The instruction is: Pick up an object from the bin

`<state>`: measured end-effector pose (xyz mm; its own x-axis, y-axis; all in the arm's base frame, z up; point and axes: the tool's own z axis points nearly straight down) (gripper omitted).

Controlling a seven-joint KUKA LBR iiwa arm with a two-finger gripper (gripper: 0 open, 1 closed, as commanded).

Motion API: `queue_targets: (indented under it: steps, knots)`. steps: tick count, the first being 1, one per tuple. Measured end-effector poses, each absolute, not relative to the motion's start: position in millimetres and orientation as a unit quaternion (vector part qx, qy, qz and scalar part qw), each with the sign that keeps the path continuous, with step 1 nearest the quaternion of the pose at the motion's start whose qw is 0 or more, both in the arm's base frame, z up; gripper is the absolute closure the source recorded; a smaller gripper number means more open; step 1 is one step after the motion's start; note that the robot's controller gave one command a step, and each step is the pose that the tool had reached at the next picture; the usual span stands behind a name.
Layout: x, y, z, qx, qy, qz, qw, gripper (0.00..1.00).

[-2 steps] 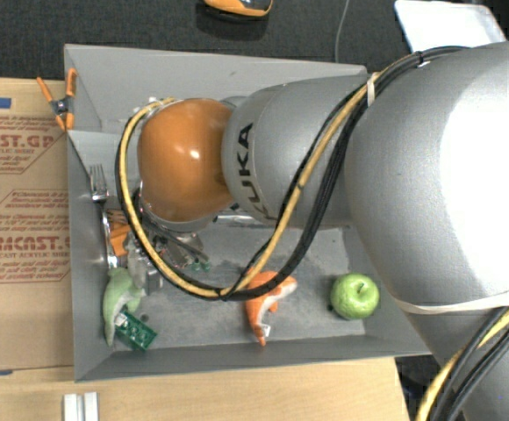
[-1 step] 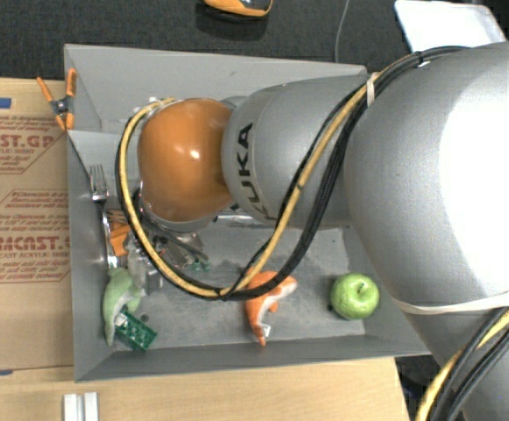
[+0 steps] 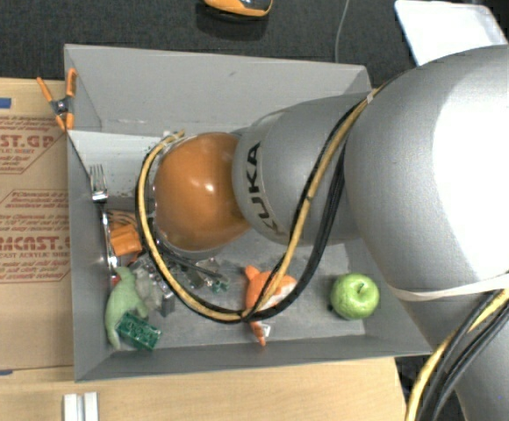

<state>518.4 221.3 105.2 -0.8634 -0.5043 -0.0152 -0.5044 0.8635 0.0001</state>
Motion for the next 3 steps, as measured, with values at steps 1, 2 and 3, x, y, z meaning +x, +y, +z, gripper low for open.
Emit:
queue_targets:
  steps: [1,2,3]
  knots:
    - [484.0,214,94,-0.337,0.941,0.002,0.006,1.00]
    - [488.4,237,76,-0.375,0.927,0.000,0.006,1.00]
    - [493.1,235,72,-0.359,0.933,0.002,0.006,1.00]
